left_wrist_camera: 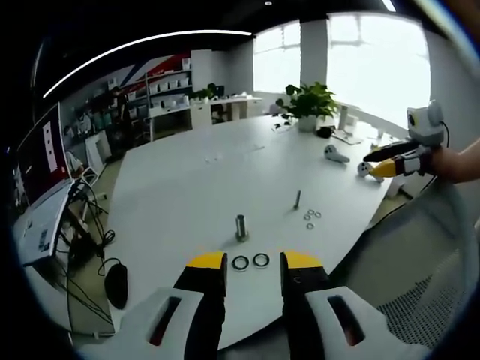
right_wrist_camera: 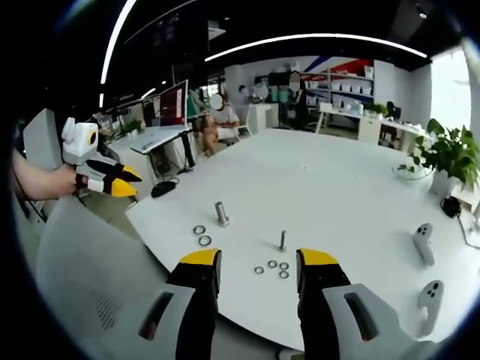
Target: Place the washer onto the threaded stud by aligning its center hole with the stud, sliding it down to the base, and recovering from edge contact or off-axis alignment until the washer reaches the visible bottom stop.
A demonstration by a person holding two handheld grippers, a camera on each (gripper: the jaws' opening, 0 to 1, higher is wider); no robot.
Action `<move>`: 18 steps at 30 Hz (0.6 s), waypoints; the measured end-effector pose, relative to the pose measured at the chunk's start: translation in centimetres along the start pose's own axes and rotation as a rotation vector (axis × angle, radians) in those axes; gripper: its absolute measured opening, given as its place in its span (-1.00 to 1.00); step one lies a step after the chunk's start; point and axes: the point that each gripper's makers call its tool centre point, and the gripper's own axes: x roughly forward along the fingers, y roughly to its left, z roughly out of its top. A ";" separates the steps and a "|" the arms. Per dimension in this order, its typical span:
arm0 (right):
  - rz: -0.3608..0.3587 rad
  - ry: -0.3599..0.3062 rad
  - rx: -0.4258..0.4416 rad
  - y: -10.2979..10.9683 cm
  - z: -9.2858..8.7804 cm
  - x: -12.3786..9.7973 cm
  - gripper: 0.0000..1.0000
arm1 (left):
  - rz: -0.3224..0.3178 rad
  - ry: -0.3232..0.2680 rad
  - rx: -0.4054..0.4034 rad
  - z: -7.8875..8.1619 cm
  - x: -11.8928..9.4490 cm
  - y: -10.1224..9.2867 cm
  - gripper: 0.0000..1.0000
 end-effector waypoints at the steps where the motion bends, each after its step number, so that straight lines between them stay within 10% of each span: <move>1: 0.003 0.001 0.002 0.0 0.0 0.0 -0.15 | 0.005 -0.002 0.002 0.0 0.0 0.1 -0.47; 18: 0.020 0.012 0.037 0.2 -0.3 0.1 -0.13 | -0.054 0.094 -0.052 -0.8 1.7 0.1 -0.41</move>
